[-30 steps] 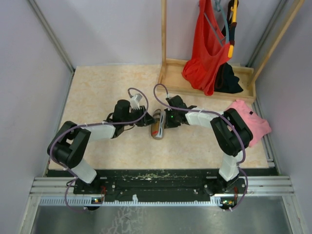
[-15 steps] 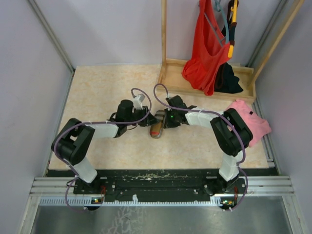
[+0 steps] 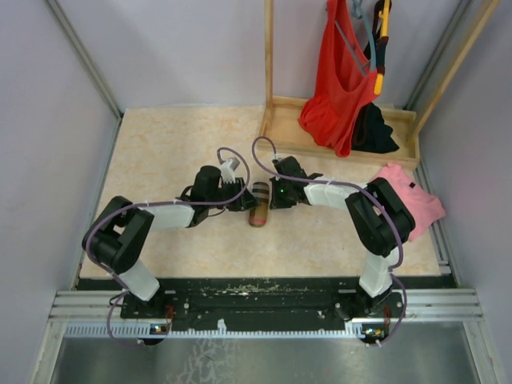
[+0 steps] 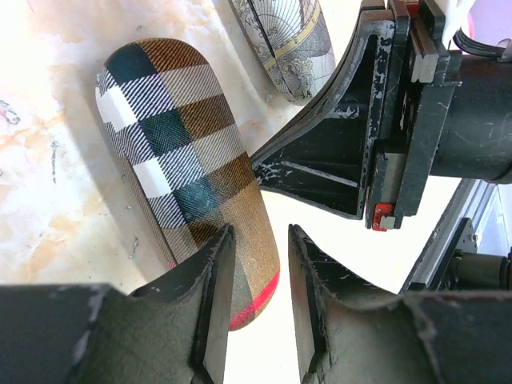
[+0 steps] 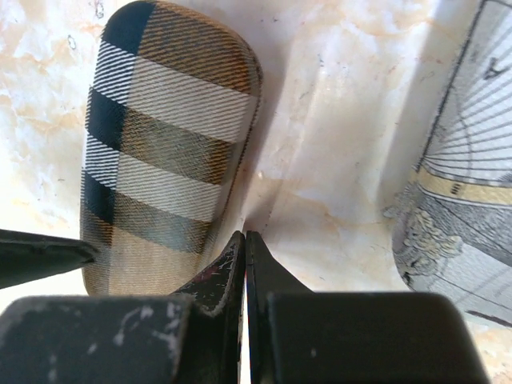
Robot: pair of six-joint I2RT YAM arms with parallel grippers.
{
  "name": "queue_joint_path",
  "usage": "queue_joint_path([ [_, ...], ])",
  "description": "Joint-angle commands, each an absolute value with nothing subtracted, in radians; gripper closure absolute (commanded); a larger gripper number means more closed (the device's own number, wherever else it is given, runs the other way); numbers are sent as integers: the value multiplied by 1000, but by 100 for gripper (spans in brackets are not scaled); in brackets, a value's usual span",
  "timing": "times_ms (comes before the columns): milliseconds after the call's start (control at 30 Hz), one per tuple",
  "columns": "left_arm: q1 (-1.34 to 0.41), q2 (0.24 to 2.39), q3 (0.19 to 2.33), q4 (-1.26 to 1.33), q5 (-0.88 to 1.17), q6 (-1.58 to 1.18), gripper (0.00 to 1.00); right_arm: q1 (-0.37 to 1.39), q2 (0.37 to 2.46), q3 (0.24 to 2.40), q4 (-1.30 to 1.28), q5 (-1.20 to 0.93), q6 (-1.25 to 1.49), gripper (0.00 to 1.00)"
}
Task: Organize the sunglasses
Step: Close the sunglasses case at the center of the board.
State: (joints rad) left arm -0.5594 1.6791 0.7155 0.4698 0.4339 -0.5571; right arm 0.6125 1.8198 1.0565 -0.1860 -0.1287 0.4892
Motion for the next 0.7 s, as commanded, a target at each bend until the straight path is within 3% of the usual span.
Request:
queue_joint_path([
  [0, -565, 1591, 723, 386, 372, -520, 60, 614, 1735, 1083, -196, -57, 460, 99],
  [500, -563, 1308, 765, 125, 131, -480, 51, 613, 1418, 943, -170, 160, 367, 81],
  [667, -563, 1146, 769, -22, -4, -455, 42, 612, 1254, 818, -116, 194, 351, 71],
])
